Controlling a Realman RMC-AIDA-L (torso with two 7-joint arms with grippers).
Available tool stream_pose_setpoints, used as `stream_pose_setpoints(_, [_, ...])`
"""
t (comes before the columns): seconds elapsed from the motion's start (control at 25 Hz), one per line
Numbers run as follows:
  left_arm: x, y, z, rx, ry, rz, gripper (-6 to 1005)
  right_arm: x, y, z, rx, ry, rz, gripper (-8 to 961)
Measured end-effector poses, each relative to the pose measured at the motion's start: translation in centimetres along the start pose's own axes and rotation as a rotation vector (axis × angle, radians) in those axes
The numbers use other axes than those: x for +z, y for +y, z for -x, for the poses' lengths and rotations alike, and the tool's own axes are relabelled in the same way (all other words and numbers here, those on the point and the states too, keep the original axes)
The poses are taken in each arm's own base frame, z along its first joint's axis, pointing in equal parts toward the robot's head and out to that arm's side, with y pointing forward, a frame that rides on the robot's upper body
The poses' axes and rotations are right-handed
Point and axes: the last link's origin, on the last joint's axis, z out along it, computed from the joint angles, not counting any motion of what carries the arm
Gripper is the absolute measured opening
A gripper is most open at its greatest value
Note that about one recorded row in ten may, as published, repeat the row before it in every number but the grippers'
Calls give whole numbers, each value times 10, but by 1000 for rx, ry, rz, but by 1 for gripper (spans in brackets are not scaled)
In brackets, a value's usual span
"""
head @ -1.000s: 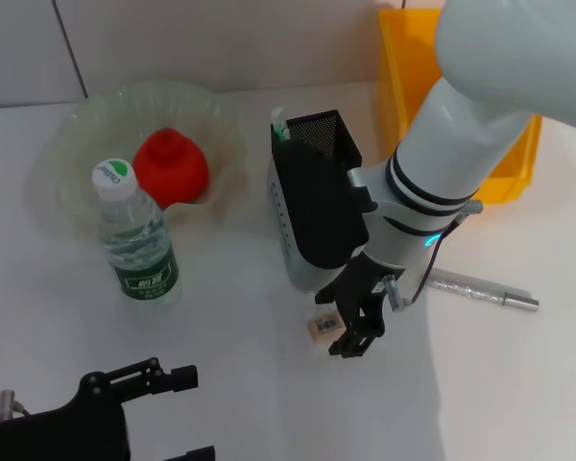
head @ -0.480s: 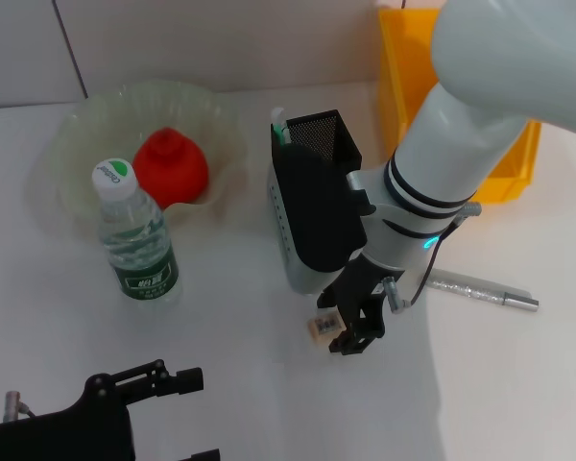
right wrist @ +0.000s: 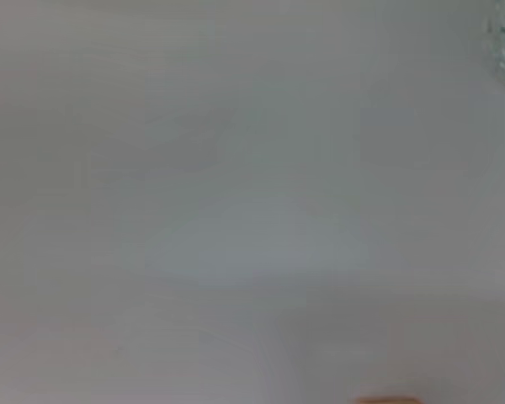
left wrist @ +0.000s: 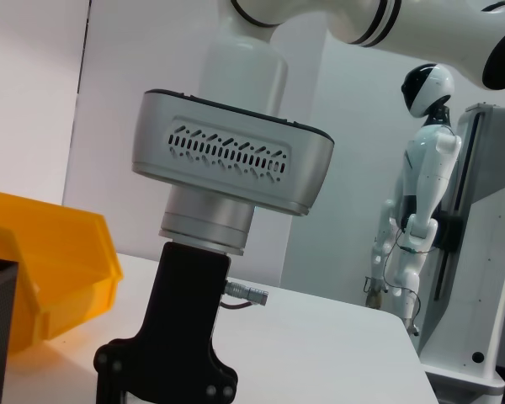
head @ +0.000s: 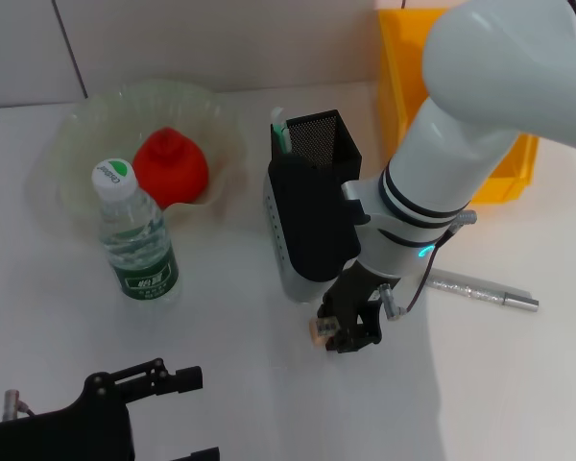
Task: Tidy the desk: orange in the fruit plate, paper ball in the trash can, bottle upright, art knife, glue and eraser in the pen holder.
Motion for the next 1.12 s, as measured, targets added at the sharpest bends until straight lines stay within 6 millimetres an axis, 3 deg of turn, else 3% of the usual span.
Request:
stream_pose_setpoints(0.32, [0, -1, 0, 3, -1, 2, 783, 1, 0, -1, 7, 3, 1, 295])
stream_pose_setpoints(0.64, [0, -2, -1, 4, 0, -3, 783, -13, -6, 2, 59, -49, -19, 258])
stream_pose_setpoints(0.84, [-1, -2, -1, 7, 0, -5, 783, -53, -22, 2, 195, -183, -106, 262])
stream_pose_setpoints(1.0, [-1, -2, -2, 10, 0, -4, 783, -91, -41, -9, 294, -268, -247, 280])
stream_pose_setpoints(1.12, [1, -3, -2, 13, -2, 2, 783, -108, -56, -17, 367, -305, -349, 293])
